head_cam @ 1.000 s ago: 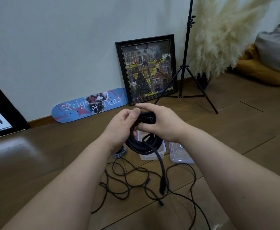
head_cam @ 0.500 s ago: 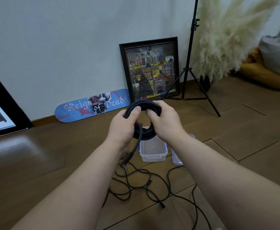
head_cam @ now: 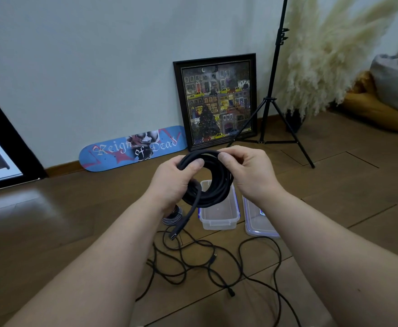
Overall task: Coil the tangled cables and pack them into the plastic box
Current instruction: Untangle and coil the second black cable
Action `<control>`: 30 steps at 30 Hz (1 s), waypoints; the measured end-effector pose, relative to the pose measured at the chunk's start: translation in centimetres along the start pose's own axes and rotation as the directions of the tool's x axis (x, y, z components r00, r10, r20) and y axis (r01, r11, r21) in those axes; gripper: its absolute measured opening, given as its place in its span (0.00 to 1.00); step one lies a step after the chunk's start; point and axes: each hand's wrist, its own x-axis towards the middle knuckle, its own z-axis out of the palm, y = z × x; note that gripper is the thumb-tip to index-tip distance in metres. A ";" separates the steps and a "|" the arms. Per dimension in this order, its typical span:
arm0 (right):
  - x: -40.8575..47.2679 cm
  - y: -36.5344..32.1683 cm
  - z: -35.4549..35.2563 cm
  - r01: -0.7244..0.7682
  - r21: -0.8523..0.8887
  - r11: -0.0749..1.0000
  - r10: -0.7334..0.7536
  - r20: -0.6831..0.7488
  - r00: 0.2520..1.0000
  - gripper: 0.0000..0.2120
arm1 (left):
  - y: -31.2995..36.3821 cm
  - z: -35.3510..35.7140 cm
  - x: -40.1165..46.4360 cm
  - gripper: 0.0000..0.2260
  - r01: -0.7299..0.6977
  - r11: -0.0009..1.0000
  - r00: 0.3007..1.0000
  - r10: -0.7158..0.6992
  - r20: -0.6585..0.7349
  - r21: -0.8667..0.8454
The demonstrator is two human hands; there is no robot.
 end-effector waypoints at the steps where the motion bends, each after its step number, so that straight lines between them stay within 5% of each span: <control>1: 0.1 -0.1 0.0 0.001 -0.011 1.000 -0.001 -0.001 1.000 0.06 | 0.1 -0.1 0.0 0.03 -0.002 1.000 1.000 0.002 0.010 0.003; 11: 0.4 -0.6 0.1 -0.183 0.164 0.969 0.171 0.086 0.982 0.10 | 0.4 0.0 -0.1 0.03 -0.077 0.993 0.992 0.068 0.109 0.084; 17: 0.2 -0.3 -0.5 -0.178 0.072 0.981 0.165 0.162 0.973 0.09 | 0.3 -0.2 -0.1 0.04 -0.059 0.988 0.994 0.046 0.096 0.144; 23: 0.2 -0.5 0.3 -0.113 -0.024 0.993 0.116 0.243 0.963 0.12 | -0.3 0.6 -0.6 0.09 -0.092 0.929 0.959 -0.014 0.283 0.358; 27: 0.3 -0.2 -0.6 -0.254 0.199 0.947 0.201 0.253 0.946 0.08 | -0.1 0.8 -0.7 0.07 -0.080 0.943 0.977 0.010 0.215 0.323; 30: 0.3 -0.3 -1.4 -0.218 0.225 0.950 0.139 0.318 0.938 0.02 | 0.0 0.4 -0.3 0.07 -0.051 0.961 0.987 0.007 0.159 0.271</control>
